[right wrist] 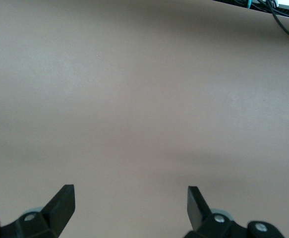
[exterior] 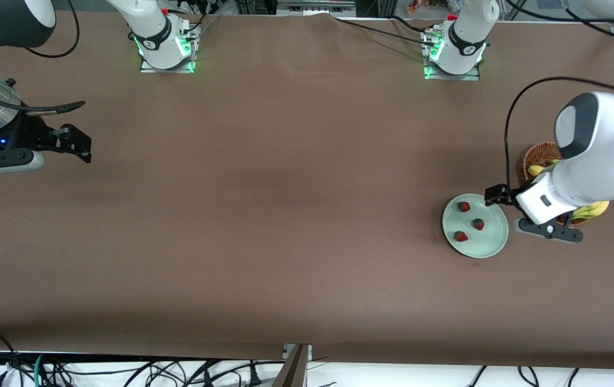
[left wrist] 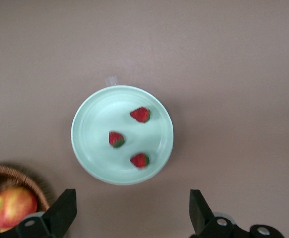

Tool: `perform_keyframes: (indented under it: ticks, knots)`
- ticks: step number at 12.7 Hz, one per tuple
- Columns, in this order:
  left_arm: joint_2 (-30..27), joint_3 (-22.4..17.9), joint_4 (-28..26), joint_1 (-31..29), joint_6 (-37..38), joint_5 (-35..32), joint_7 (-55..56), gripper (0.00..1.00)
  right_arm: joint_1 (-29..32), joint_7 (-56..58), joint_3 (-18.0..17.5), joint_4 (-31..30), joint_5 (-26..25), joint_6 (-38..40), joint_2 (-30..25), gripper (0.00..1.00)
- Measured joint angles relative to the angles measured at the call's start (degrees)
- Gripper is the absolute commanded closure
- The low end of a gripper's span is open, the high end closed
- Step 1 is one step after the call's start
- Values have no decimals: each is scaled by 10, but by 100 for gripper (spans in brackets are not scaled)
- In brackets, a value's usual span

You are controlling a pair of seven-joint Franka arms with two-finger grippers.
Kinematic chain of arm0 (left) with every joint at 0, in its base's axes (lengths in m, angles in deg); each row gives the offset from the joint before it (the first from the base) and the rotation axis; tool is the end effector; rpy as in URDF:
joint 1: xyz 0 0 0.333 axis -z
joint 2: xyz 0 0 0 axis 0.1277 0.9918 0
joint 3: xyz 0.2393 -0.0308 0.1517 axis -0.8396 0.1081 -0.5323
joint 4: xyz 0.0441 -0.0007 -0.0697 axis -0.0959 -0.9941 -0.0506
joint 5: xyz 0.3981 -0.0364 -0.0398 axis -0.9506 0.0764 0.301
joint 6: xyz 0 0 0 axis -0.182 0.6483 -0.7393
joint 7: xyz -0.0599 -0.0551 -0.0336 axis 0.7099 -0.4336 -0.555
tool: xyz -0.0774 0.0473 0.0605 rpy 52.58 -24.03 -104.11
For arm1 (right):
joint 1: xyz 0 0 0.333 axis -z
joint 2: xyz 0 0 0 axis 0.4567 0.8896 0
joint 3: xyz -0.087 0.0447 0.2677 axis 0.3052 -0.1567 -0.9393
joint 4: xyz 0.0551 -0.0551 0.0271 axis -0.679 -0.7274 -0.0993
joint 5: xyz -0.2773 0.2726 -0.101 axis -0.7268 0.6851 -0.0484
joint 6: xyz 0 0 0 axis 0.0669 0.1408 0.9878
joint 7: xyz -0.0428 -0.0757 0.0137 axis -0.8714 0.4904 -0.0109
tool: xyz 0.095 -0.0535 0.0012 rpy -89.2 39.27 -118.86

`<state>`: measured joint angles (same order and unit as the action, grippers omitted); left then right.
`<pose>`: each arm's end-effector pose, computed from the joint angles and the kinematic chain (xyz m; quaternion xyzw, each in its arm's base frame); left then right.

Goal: Collect all strawberries into plate

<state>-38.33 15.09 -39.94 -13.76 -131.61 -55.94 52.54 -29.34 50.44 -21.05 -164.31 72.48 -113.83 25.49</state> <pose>0.6445 -0.0434 0.4082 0.9951 -0.0819 -0.0537 0.0161 0.6004 0.0603 0.5452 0.9961 0.0787 0.0317 0.0238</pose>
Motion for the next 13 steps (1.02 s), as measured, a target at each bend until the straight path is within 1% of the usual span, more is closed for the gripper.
perform_keyframes:
  ticks: [1, 3, 6, 8, 10, 13]
  knots:
    - [-12, 0, 21, 3, 38, 0, 13, 0, 0, 0, 0, 0, 0, 0, 0, 0]
    - [-43, -3, 48, 5, 86, -1, 22, 0, 0, 0, 0, 0, 0, 0, 0, 0]
    - [-86, -12, 54, 6, 140, -4, 41, 0, 0, 0, 0, 0, 0, 0, 0, 0]
    - [-100, -16, 54, 6, 154, -4, 64, 0, 0, 0, 0, 0, 0, 0, 0, 0]
    - [-109, -29, 54, 8, 162, 0, 74, 0, 0, 0, 0, 0, 0, 0, 0, 0]
    - [-109, -47, 54, 8, 163, 12, 74, 0, 0, 0, 0, 0, 0, 0, 0, 0]
